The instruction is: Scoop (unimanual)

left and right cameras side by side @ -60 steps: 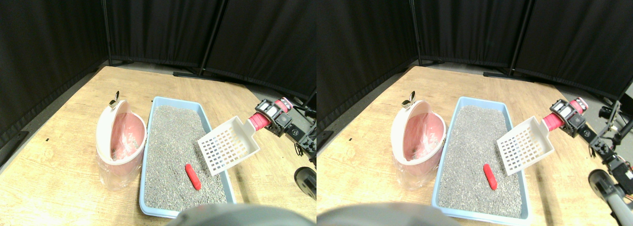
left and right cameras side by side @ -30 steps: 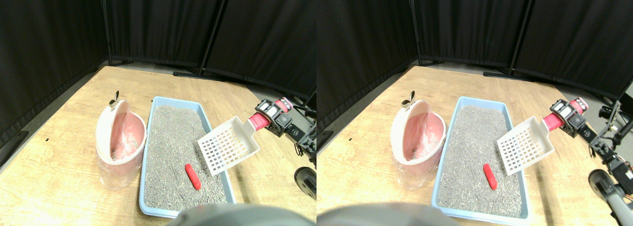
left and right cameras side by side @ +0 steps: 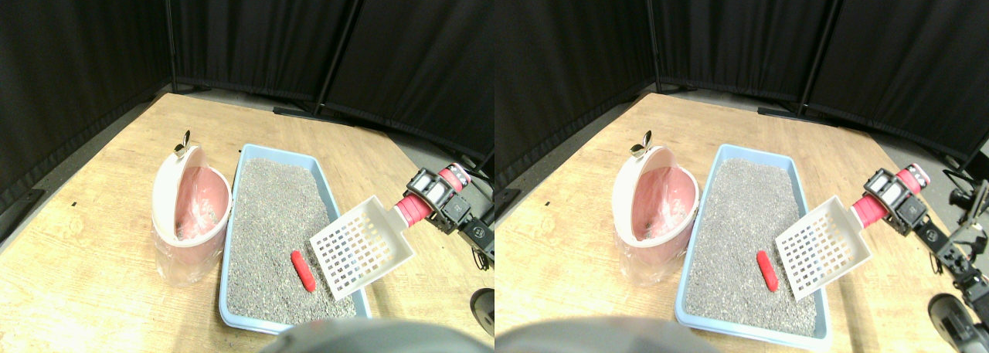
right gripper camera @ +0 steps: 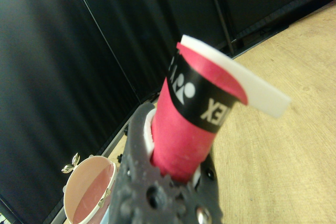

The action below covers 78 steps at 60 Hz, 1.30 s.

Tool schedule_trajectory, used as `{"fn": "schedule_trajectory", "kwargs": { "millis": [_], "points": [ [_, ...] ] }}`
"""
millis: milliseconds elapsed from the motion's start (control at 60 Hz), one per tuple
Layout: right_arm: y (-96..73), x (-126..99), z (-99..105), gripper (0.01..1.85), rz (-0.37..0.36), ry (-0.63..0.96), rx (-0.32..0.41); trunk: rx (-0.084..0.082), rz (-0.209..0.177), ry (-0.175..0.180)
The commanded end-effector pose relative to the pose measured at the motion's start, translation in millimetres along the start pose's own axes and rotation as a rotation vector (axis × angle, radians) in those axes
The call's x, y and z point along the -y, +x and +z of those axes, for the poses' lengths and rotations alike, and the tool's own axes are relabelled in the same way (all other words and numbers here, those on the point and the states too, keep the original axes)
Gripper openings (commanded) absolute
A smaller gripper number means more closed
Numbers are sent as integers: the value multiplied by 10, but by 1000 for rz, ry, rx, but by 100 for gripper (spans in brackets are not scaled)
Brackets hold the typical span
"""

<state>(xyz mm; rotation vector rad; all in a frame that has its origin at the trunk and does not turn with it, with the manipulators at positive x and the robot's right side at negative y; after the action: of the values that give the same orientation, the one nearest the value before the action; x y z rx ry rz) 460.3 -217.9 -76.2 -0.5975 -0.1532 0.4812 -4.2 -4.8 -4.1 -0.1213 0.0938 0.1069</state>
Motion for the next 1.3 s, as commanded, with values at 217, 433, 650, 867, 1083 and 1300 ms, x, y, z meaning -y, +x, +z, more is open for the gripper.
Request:
{"fn": "schedule_trajectory", "kwargs": {
  "millis": [217, 433, 650, 867, 1083, 1300],
  "points": [
    [-31, 71, 160, 5, -32, -27, 73, -14, -1, -13],
    [64, 64, 258, 5, -33, -81, -12, -18, -3, -18],
    [138, -50, 205, 5, -9, -70, -50, -22, 4, -27],
    [228, -113, 181, 5, -11, -79, -90, -26, 12, -32],
    [224, -100, 230, 5, 2, -64, -9, -27, 18, -34],
    [296, -49, 359, 5, -5, -98, 0, -32, 16, -33]
  ]
}}
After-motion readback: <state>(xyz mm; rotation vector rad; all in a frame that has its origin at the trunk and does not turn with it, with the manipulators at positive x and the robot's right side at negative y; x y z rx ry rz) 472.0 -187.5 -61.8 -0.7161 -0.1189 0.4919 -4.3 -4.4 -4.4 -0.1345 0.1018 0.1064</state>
